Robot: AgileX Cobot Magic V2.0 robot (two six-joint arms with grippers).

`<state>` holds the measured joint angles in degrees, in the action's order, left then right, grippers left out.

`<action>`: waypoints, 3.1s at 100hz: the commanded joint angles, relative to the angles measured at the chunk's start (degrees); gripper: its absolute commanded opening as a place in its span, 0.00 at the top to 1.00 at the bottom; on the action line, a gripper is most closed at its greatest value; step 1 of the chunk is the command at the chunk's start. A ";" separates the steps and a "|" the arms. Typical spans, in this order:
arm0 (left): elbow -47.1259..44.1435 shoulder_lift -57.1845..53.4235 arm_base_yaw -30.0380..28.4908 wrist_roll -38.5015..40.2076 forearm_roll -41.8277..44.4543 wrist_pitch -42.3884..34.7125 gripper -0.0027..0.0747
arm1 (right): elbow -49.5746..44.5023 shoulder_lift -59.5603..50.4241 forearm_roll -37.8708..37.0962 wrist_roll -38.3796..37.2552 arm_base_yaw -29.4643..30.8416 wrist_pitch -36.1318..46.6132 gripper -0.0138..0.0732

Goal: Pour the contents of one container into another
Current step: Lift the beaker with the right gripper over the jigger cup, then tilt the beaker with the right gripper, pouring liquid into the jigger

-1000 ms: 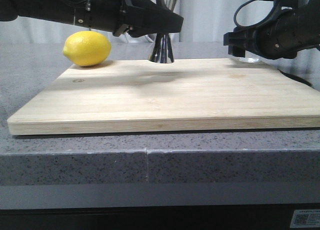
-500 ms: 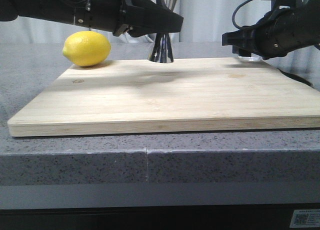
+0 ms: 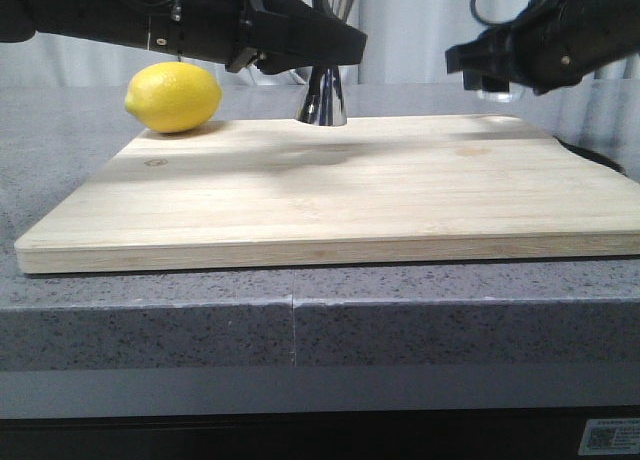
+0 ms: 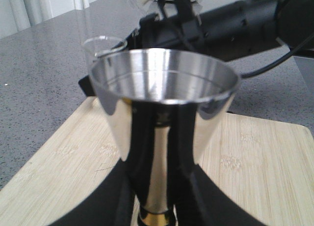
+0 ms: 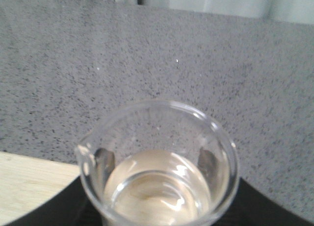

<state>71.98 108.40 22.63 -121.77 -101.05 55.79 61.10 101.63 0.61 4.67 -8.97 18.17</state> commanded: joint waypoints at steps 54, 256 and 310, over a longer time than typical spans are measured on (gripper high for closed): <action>1.73 -2.71 0.36 -0.01 -3.90 2.92 0.99 | 6.44 -14.85 -9.86 0.27 -6.18 -16.74 0.59; 1.73 -2.71 0.36 -0.01 -3.90 2.92 0.99 | 15.06 -14.85 -39.66 0.63 -21.00 -35.44 0.59; 1.73 -2.71 0.36 -0.01 -3.90 2.92 0.99 | 15.06 -14.85 -46.47 0.76 -21.76 -35.44 0.59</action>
<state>71.98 108.40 22.63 -121.77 -101.05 55.57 73.86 89.56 -43.01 4.92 -30.26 -19.97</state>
